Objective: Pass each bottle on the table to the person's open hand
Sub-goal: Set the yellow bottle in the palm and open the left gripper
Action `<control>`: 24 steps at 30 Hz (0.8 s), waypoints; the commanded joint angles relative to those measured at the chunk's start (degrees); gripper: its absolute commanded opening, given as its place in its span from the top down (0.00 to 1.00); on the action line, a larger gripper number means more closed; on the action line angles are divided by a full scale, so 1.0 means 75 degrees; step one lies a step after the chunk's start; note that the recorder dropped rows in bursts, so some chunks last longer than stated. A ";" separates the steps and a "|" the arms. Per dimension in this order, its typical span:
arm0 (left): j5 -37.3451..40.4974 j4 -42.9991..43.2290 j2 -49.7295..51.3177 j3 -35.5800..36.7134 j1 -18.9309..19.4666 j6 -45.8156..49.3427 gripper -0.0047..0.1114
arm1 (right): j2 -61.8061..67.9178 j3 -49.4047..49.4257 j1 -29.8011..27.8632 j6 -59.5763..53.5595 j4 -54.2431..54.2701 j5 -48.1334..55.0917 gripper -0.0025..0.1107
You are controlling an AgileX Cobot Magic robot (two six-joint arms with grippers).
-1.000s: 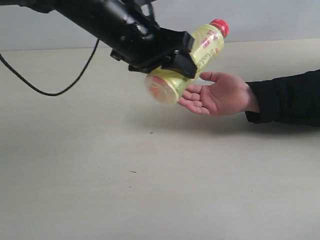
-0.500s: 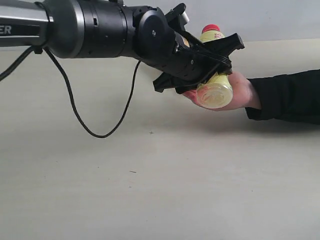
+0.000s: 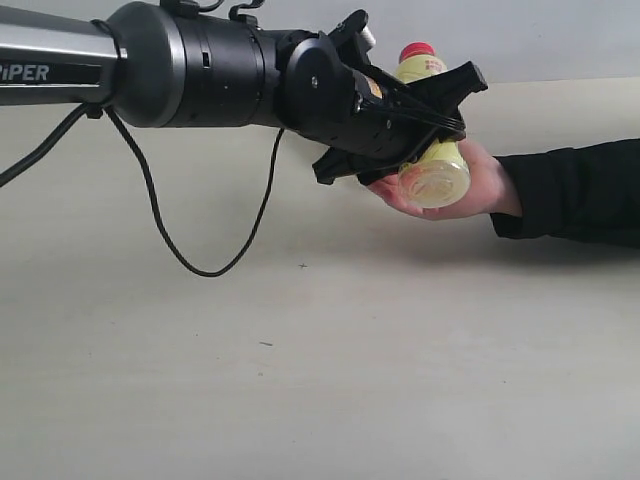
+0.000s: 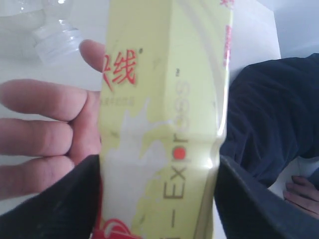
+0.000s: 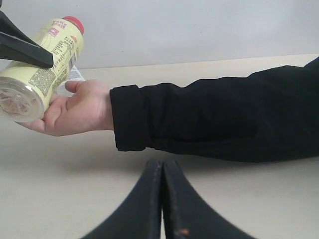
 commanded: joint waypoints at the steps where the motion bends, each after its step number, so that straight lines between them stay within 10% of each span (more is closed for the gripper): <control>1: -0.0178 -0.0042 -0.0043 -0.0039 -0.0013 -0.0029 0.96 | 0.0029 0.0038 -0.0039 0.0003 -0.0019 -0.0095 0.98; 24: -0.0481 -0.0679 0.0238 -0.0039 0.0004 0.0434 0.37 | 0.0029 0.0038 -0.0039 0.0003 -0.0019 -0.0095 0.98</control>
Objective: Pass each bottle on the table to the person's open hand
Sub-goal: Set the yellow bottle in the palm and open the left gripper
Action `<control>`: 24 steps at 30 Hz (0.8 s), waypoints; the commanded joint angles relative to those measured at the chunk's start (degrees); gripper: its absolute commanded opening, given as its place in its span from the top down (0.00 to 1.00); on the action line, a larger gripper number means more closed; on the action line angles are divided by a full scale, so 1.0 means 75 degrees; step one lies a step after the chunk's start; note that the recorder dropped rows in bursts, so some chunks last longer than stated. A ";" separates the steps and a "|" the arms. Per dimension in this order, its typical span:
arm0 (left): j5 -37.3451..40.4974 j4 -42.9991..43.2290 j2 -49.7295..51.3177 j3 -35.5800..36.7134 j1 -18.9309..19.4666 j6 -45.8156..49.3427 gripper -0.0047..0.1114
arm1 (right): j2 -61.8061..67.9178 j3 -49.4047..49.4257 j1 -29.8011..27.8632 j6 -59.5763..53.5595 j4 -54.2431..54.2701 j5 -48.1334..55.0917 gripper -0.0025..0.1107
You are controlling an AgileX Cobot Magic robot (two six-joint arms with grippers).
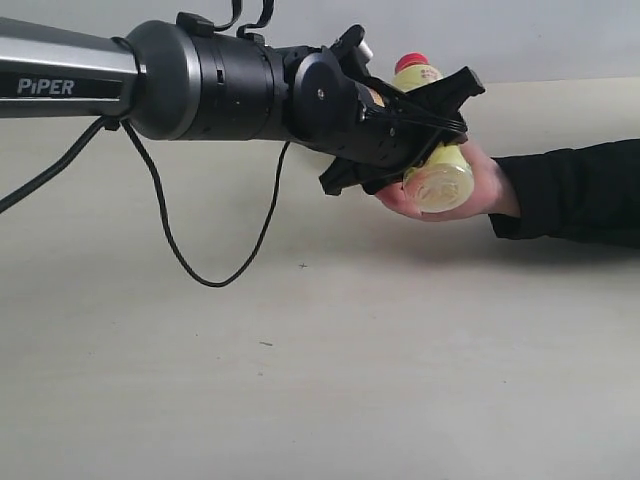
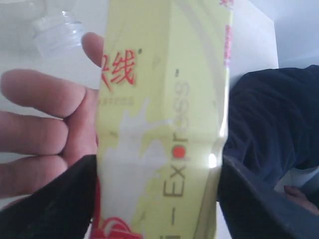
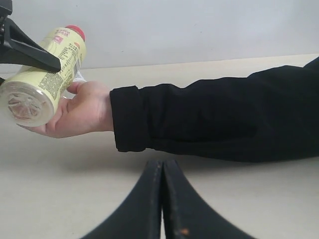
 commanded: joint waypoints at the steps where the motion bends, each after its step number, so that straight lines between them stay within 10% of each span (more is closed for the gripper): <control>1: -0.0166 -0.0041 -0.0010 -0.0039 -0.0010 0.0324 0.36 | 0.0029 0.0038 -0.0039 0.0003 -0.0019 -0.0095 0.98; 24: 0.1013 0.0020 -0.0590 -0.0039 -0.0010 0.2093 0.32 | 0.0029 0.0038 -0.0039 0.0003 -0.0019 -0.0095 0.98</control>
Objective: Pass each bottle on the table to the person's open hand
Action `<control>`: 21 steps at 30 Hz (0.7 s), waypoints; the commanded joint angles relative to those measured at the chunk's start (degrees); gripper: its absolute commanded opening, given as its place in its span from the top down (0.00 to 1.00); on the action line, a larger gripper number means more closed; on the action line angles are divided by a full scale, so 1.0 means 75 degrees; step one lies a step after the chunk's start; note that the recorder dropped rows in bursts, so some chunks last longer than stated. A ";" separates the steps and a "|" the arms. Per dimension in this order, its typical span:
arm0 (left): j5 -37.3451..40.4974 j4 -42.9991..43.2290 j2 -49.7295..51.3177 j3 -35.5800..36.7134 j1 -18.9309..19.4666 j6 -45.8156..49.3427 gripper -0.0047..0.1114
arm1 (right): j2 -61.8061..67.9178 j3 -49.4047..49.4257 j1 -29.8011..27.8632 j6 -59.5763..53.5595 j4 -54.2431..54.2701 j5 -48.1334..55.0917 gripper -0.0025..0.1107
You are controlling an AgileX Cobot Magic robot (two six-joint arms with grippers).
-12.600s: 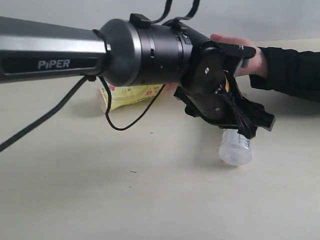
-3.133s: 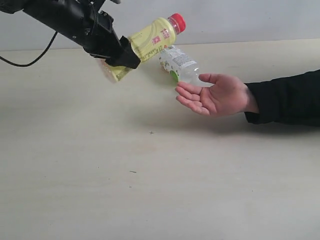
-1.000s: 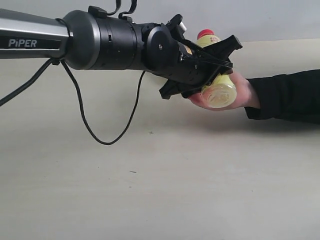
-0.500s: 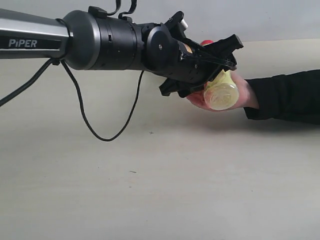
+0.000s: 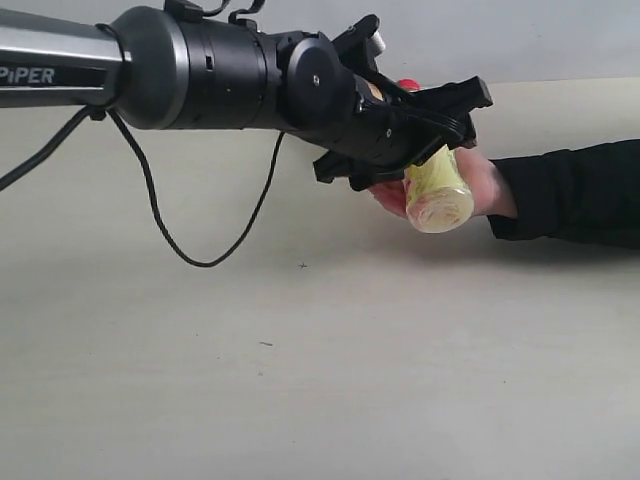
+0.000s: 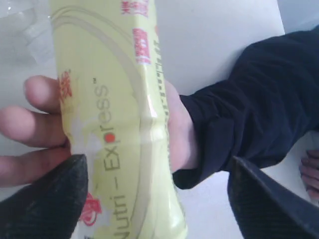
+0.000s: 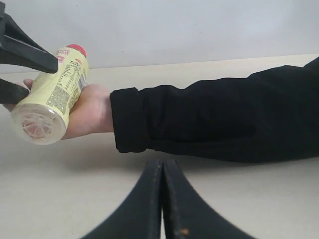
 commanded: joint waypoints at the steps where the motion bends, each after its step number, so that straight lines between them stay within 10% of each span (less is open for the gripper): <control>1: 0.0629 0.0035 -0.0431 -0.0039 -0.0010 0.0880 0.32 | 0.0029 0.0038 -0.0039 0.0003 -0.0019 -0.0095 0.98; 21: 0.3068 0.1774 -0.2199 0.0171 -0.0010 0.3257 0.34 | 0.0029 0.0038 -0.0039 0.0003 -0.0019 -0.0095 0.98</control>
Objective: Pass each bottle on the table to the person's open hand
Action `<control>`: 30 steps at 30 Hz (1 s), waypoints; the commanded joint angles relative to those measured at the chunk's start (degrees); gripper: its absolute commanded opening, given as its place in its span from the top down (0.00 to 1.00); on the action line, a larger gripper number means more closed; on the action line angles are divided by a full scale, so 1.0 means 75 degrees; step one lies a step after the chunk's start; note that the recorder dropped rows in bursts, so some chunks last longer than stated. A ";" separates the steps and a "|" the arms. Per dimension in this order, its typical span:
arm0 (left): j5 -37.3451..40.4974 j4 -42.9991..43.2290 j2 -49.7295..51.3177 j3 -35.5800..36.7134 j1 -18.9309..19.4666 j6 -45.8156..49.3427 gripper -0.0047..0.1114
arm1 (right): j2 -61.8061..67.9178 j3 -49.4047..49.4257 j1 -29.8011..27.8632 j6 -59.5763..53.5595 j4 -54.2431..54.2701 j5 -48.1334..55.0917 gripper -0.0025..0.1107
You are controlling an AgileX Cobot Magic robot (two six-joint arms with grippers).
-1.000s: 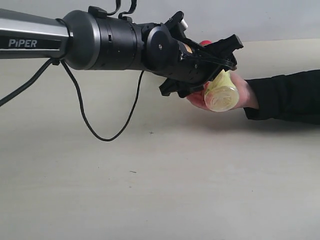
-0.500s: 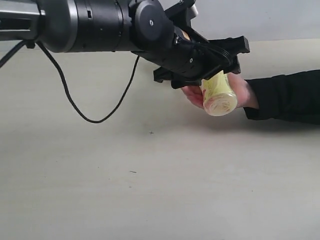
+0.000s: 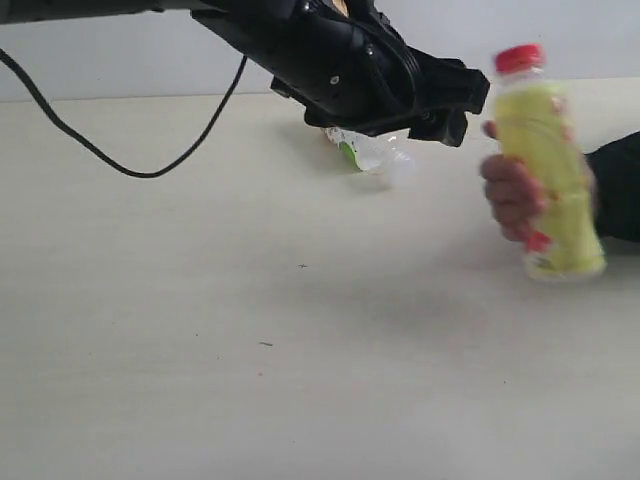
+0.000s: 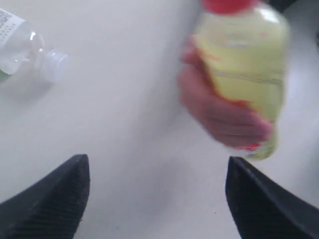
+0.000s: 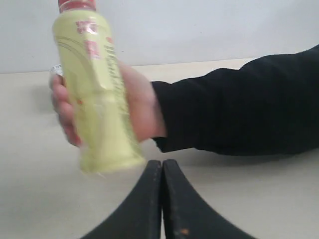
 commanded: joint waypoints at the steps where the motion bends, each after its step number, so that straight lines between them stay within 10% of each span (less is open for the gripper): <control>1: 0.0359 0.0812 -0.0510 0.0255 -0.0010 0.0094 0.34 | 0.0029 0.0038 -0.0039 0.0003 -0.0019 -0.0095 0.98; 20: 0.0222 0.4458 -0.1482 0.2471 -0.0010 -0.2233 0.36 | 0.0029 0.0038 -0.0039 0.0003 -0.0019 -0.0095 0.98; 30: -0.2885 0.5396 -0.4128 0.5821 -0.0010 -0.3918 0.87 | 0.0029 0.0038 -0.0039 0.0003 -0.0019 -0.0095 0.98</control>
